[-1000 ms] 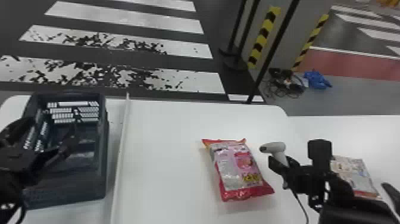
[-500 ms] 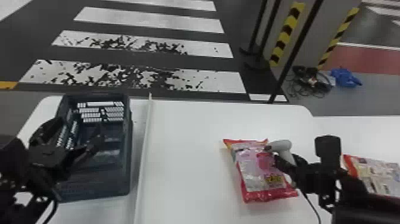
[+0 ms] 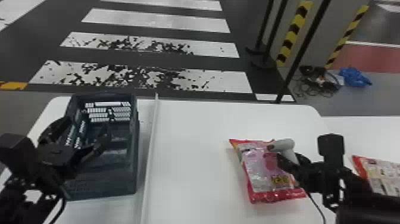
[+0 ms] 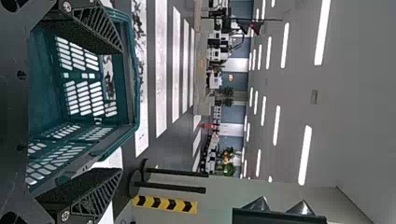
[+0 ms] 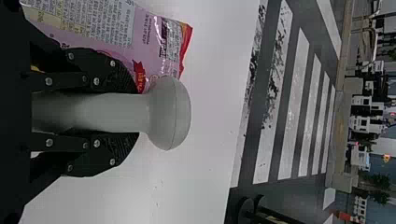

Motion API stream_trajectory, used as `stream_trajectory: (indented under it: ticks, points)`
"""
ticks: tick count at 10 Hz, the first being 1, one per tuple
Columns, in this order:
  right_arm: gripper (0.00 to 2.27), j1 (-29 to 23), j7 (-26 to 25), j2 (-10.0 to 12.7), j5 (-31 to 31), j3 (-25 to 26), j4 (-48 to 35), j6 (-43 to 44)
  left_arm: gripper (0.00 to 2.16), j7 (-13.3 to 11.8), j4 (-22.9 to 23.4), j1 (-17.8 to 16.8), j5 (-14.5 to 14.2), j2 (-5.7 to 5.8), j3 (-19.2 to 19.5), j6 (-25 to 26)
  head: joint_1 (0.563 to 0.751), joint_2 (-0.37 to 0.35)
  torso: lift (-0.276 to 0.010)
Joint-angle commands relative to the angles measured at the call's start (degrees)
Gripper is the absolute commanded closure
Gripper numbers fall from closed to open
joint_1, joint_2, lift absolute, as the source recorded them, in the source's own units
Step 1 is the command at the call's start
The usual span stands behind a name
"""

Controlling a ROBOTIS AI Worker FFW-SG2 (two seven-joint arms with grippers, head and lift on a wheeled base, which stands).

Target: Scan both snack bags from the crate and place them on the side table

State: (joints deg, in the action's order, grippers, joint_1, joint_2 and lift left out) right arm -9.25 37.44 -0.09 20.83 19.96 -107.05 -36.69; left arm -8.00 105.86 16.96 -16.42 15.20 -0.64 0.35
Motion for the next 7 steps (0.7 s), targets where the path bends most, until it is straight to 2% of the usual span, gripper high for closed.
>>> stream_trajectory:
  ticks: [1,3,7]
  points:
    - [2.24,0.11,0.00,0.14,-0.09,0.43,0.17,-0.01,0.10,0.00,-0.04,0.00,-0.01,-0.08,0.02,-0.03,0.695,-0.127,-0.098]
    - [2.24,0.81,-0.17,0.14,-0.61,3.06,0.70,0.52,0.10,0.00,0.05,0.09,0.08,-0.08,0.02,-0.03,0.695,-0.134,-0.098]
    - [2.24,5.73,0.09,0.14,-0.61,15.37,10.19,8.96,0.10,0.00,0.05,0.09,-0.01,-0.08,-0.07,-0.03,0.695,-0.211,-0.098]
